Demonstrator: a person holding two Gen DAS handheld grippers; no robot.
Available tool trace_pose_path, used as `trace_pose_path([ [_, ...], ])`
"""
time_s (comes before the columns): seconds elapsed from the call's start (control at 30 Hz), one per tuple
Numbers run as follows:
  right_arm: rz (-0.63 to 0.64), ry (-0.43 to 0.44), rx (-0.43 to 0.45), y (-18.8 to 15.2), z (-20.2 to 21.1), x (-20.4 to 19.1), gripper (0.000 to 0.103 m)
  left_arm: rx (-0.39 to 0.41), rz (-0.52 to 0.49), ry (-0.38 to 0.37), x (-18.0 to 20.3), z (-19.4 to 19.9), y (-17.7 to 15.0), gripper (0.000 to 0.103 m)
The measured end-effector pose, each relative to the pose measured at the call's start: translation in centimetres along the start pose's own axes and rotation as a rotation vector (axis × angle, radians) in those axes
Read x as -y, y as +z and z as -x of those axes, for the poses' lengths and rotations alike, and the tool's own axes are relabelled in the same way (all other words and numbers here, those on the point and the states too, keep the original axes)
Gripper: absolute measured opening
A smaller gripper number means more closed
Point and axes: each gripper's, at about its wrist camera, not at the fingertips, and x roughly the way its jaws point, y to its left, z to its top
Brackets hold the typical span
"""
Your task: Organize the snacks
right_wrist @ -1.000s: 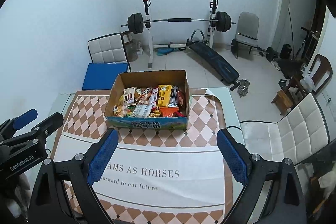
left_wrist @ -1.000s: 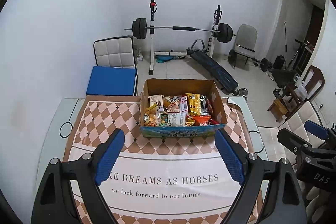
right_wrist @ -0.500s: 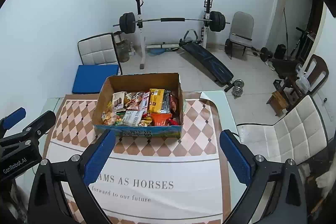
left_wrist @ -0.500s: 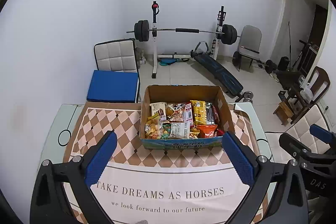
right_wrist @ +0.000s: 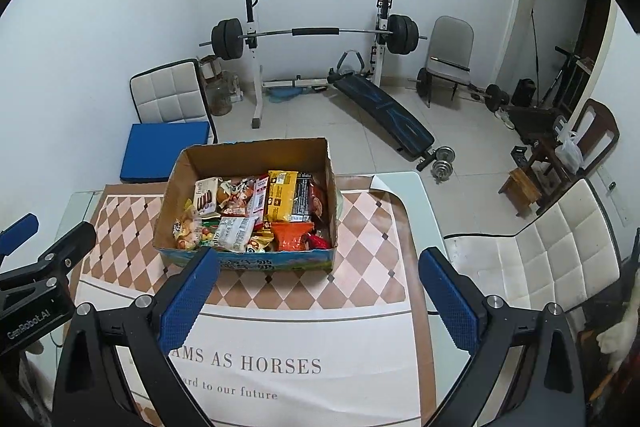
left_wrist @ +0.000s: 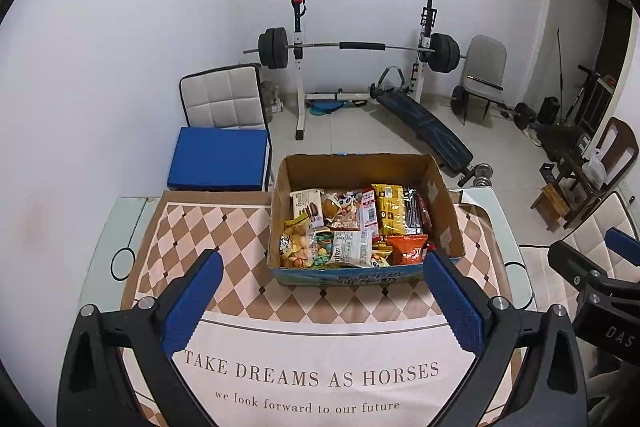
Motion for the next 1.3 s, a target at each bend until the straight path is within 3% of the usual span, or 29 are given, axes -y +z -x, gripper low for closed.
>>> trace_pose_path([
  [1.3,-0.005,0.001,0.013,-0.33,0.26,-0.10,0.102,0.002,0.021,-0.014,0.52,0.53,-0.19,0.103],
])
